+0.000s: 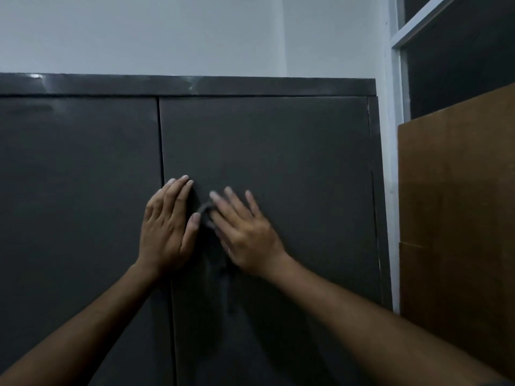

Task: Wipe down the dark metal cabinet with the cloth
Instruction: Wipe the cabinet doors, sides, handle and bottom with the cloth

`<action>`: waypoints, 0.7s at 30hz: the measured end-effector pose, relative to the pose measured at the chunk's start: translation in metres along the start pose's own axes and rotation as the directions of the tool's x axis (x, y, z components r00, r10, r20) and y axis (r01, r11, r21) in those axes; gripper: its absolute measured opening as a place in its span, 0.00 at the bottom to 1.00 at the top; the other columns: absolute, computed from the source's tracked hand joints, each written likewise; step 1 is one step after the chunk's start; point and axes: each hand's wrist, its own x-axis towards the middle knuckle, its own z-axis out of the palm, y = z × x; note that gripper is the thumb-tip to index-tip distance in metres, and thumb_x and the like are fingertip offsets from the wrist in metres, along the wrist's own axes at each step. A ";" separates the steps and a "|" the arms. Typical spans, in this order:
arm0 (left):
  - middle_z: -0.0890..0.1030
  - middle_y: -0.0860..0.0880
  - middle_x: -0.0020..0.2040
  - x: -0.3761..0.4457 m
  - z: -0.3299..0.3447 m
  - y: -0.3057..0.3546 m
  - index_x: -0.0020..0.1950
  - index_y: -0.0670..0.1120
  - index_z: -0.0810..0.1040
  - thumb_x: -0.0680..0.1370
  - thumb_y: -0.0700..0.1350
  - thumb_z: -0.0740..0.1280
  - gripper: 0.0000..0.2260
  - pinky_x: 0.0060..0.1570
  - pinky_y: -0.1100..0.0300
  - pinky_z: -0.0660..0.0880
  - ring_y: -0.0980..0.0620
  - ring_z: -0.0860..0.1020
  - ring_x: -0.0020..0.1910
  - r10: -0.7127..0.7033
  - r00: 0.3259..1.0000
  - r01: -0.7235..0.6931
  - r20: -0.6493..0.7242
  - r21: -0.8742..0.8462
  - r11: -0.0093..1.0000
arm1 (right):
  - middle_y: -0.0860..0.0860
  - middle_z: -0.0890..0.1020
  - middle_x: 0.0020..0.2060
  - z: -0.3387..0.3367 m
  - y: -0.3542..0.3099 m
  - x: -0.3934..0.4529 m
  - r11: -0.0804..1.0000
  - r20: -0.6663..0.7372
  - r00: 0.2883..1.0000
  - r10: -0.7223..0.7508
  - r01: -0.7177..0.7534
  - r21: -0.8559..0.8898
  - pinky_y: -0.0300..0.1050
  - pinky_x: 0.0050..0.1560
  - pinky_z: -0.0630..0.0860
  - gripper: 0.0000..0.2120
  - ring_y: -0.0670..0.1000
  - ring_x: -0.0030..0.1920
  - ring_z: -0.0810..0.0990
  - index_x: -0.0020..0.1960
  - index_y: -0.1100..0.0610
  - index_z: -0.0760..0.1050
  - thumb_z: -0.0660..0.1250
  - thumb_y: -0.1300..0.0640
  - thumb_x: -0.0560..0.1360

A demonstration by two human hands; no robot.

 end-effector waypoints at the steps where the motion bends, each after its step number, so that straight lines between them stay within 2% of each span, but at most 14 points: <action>1: 0.68 0.40 0.79 0.003 -0.002 0.000 0.80 0.38 0.67 0.84 0.53 0.54 0.29 0.77 0.47 0.60 0.39 0.66 0.78 -0.003 1.000 0.003 -0.006 0.005 1.000 | 0.56 0.65 0.79 -0.001 0.007 -0.026 0.997 0.032 0.996 -0.077 0.078 -0.002 0.67 0.76 0.58 0.19 0.60 0.80 0.59 0.72 0.58 0.74 0.58 0.55 0.83; 2: 0.70 0.40 0.78 0.007 -0.003 -0.001 0.79 0.38 0.67 0.83 0.54 0.55 0.29 0.75 0.47 0.61 0.39 0.67 0.76 -0.002 1.000 0.002 -0.011 0.015 1.000 | 0.57 0.66 0.78 -0.006 0.024 -0.046 0.997 0.046 0.996 -0.075 0.075 -0.004 0.68 0.75 0.60 0.18 0.60 0.80 0.61 0.71 0.58 0.75 0.59 0.56 0.83; 3: 0.71 0.41 0.76 0.012 -0.004 -0.002 0.79 0.39 0.68 0.83 0.55 0.55 0.29 0.73 0.47 0.62 0.39 0.68 0.74 0.004 1.000 -0.004 -0.015 0.030 1.000 | 0.57 0.67 0.77 -0.013 0.047 -0.059 1.000 0.043 0.999 0.000 0.001 -0.020 0.69 0.74 0.62 0.19 0.62 0.79 0.62 0.70 0.60 0.76 0.59 0.56 0.82; 5: 0.71 0.40 0.75 0.026 -0.004 -0.004 0.78 0.39 0.68 0.83 0.56 0.56 0.29 0.72 0.46 0.63 0.39 0.69 0.72 0.038 0.999 -0.037 -0.009 0.070 0.997 | 0.59 0.65 0.78 -0.030 0.100 -0.064 0.962 0.015 0.964 0.267 -0.265 -0.060 0.70 0.75 0.60 0.21 0.63 0.79 0.60 0.69 0.63 0.76 0.56 0.55 0.83; 8: 0.69 0.41 0.75 0.047 0.000 -0.007 0.79 0.40 0.67 0.83 0.58 0.57 0.30 0.72 0.46 0.62 0.39 0.68 0.72 0.080 0.997 -0.081 0.015 0.105 0.991 | 0.60 0.58 0.81 -0.056 0.167 -0.024 0.771 -0.106 0.768 0.631 -0.636 -0.014 0.65 0.80 0.51 0.24 0.61 0.82 0.52 0.74 0.62 0.69 0.49 0.52 0.85; 10: 0.68 0.41 0.76 0.051 0.006 -0.008 0.80 0.41 0.66 0.83 0.59 0.56 0.31 0.74 0.47 0.61 0.38 0.67 0.73 0.079 0.997 -0.079 0.010 0.124 0.989 | 0.60 0.55 0.81 -0.061 0.178 0.025 0.648 -0.184 0.628 0.756 -0.759 0.069 0.63 0.80 0.49 0.24 0.61 0.82 0.49 0.78 0.60 0.64 0.48 0.51 0.86; 11: 0.68 0.41 0.76 0.051 0.008 -0.008 0.80 0.41 0.65 0.83 0.59 0.56 0.31 0.75 0.47 0.60 0.38 0.67 0.74 0.080 0.997 -0.080 0.006 0.133 0.988 | 0.60 0.55 0.82 -0.059 0.174 0.047 0.627 -0.191 0.604 0.774 -0.774 0.091 0.62 0.80 0.48 0.24 0.61 0.82 0.49 0.78 0.60 0.63 0.48 0.51 0.86; 12: 0.67 0.41 0.77 0.050 0.010 -0.010 0.80 0.42 0.65 0.83 0.60 0.56 0.31 0.76 0.48 0.60 0.38 0.67 0.74 0.084 0.996 -0.084 0.004 0.139 0.987 | 0.60 0.55 0.81 -0.055 0.163 0.063 0.657 -0.186 0.635 0.750 -0.748 0.096 0.62 0.81 0.49 0.24 0.62 0.82 0.50 0.78 0.60 0.64 0.49 0.51 0.85; 13: 0.67 0.41 0.77 0.048 0.011 -0.011 0.81 0.42 0.64 0.83 0.61 0.56 0.32 0.76 0.48 0.60 0.38 0.67 0.74 0.091 0.996 -0.091 0.004 0.142 0.986 | 0.61 0.57 0.81 -0.049 0.150 0.069 0.735 -0.177 0.717 0.675 -0.674 0.073 0.61 0.80 0.50 0.24 0.62 0.81 0.52 0.76 0.61 0.66 0.51 0.52 0.85; 15: 0.67 0.41 0.77 0.049 0.011 -0.013 0.81 0.42 0.64 0.83 0.62 0.55 0.33 0.75 0.47 0.60 0.38 0.67 0.74 0.099 0.995 -0.099 0.005 0.145 0.985 | 0.62 0.61 0.79 -0.037 0.128 0.052 0.905 -0.129 0.898 0.421 -0.425 -0.004 0.63 0.79 0.55 0.22 0.64 0.80 0.56 0.73 0.64 0.70 0.55 0.55 0.83; 16: 0.67 0.41 0.77 0.049 0.011 -0.012 0.81 0.42 0.64 0.83 0.62 0.55 0.33 0.75 0.47 0.60 0.38 0.67 0.74 0.099 0.995 -0.099 0.005 0.147 0.984 | 0.62 0.61 0.79 -0.035 0.127 0.033 0.945 -0.097 0.942 0.322 -0.325 -0.025 0.64 0.78 0.57 0.22 0.64 0.80 0.57 0.73 0.65 0.70 0.57 0.56 0.83; 18: 0.67 0.41 0.77 0.049 0.010 -0.011 0.80 0.41 0.64 0.82 0.62 0.55 0.33 0.75 0.46 0.61 0.37 0.67 0.74 0.101 0.995 -0.101 0.007 0.145 0.984 | 0.62 0.60 0.80 -0.037 0.140 -0.007 0.956 -0.053 0.956 0.289 -0.291 -0.046 0.64 0.78 0.58 0.23 0.63 0.81 0.56 0.73 0.66 0.70 0.56 0.56 0.83; 19: 0.67 0.40 0.77 0.049 0.009 -0.010 0.80 0.41 0.64 0.82 0.62 0.56 0.34 0.74 0.45 0.62 0.37 0.67 0.74 0.101 0.995 -0.102 0.010 0.139 0.985 | 0.62 0.60 0.80 -0.041 0.151 -0.023 0.936 -0.050 0.936 0.348 -0.351 -0.043 0.64 0.78 0.58 0.22 0.62 0.81 0.55 0.72 0.65 0.71 0.54 0.55 0.83; 21: 0.67 0.40 0.77 0.050 0.009 -0.009 0.80 0.41 0.64 0.82 0.63 0.56 0.34 0.74 0.44 0.62 0.37 0.67 0.74 0.098 0.995 -0.099 0.018 0.136 0.986 | 0.61 0.58 0.80 -0.051 0.173 -0.035 0.845 -0.073 0.844 0.531 -0.534 -0.032 0.62 0.80 0.55 0.22 0.61 0.81 0.53 0.72 0.64 0.70 0.51 0.54 0.84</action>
